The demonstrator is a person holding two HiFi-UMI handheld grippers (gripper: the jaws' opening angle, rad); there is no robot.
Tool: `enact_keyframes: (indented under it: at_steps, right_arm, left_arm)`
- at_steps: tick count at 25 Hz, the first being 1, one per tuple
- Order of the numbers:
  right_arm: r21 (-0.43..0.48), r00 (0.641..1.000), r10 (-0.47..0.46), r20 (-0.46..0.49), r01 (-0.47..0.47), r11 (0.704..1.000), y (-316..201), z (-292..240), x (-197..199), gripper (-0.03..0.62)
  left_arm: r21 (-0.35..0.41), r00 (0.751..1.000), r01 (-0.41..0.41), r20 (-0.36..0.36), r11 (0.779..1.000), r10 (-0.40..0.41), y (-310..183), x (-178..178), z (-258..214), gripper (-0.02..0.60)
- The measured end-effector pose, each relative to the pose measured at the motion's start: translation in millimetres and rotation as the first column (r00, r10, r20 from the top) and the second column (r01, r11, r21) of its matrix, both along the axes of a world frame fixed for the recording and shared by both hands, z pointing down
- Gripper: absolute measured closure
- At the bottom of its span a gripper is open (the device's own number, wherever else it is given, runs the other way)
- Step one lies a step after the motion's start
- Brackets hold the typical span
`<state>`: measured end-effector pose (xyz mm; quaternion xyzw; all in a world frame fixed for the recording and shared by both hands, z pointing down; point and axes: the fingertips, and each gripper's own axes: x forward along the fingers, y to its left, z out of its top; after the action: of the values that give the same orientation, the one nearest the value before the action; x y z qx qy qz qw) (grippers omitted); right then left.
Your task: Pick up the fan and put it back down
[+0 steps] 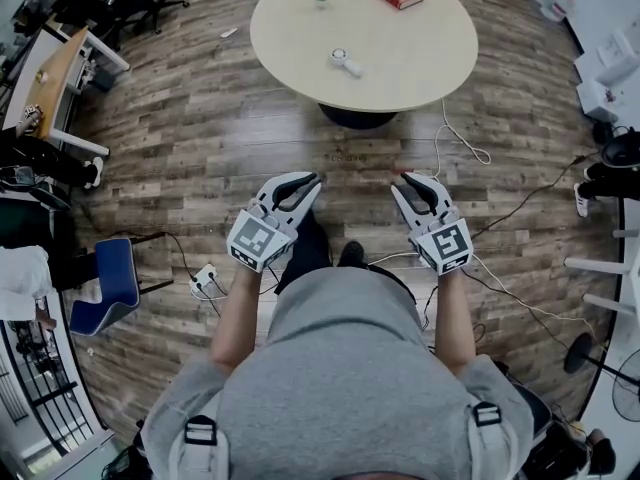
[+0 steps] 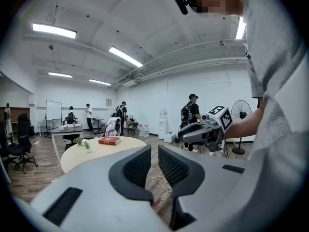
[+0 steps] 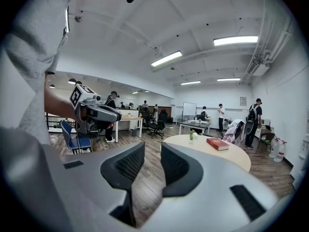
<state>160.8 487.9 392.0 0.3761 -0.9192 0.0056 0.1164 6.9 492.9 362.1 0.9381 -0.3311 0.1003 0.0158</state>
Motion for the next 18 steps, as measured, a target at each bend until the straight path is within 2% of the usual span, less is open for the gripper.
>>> enact_keyframes:
  at_steps: [7,15,18]
  right_arm:
    - [0.007,1.000,-0.018,-0.013,0.018,1.000,-7.0,3.1,-5.3,0.367]
    - [-0.016,1.000,-0.030,-0.008,0.030,0.999,-16.9,12.1,-11.7,0.266]
    - [-0.027,1.000,-0.030,-0.004,0.030,0.999,-21.8,13.4,-10.1,0.249]
  left_arm:
    - [-0.005,1.000,-0.010,0.000,1.000,0.010,-5.1,1.2,-0.3,0.431]
    - [-0.037,1.000,-0.027,0.014,0.999,0.028,-13.2,4.3,8.2,0.363]
    - [-0.029,0.999,-0.036,0.024,0.999,0.037,-18.4,6.7,11.5,0.347]
